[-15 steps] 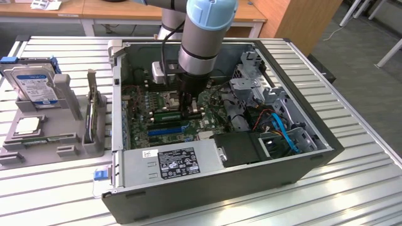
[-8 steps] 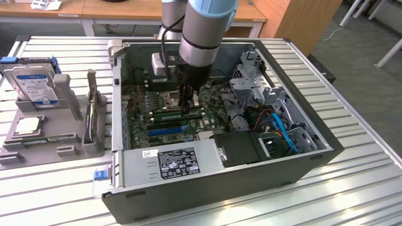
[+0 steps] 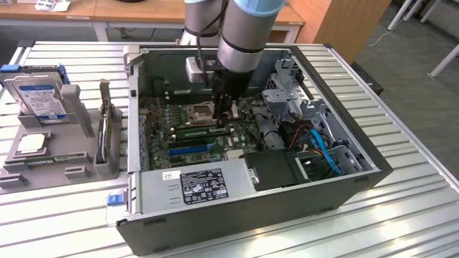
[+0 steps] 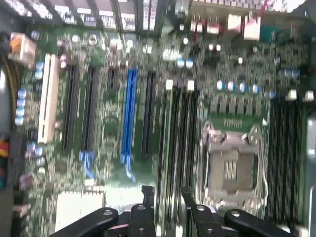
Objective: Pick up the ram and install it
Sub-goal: 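Insert the ram into the slot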
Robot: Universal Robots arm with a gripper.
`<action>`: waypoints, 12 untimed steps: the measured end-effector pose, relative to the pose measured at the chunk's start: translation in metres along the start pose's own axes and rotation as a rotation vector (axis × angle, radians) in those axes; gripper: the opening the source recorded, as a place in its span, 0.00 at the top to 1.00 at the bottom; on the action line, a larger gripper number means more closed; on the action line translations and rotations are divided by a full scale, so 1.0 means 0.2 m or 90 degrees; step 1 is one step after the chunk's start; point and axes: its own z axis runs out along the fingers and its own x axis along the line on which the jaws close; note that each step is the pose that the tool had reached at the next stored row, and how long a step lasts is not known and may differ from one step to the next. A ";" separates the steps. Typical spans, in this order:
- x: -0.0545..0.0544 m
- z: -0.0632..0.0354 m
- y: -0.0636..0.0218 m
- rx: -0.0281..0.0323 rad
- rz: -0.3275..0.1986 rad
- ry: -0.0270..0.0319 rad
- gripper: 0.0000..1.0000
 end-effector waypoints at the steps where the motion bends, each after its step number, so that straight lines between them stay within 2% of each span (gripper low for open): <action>1: 0.00 -0.002 -0.017 -0.0006 0.000 0.0000 0.66; 3: 0.00 -0.015 -0.047 -0.0027 0.000 0.0003 0.66; 5: -0.01 -0.054 -0.064 -0.0040 0.001 0.0026 0.66; 10: -0.02 -0.167 -0.062 -0.0039 0.002 0.0037 0.66; 11: -0.02 -0.207 -0.062 -0.0042 0.003 0.0082 0.66; 12: -0.02 -0.207 -0.062 -0.0048 0.003 0.0102 0.66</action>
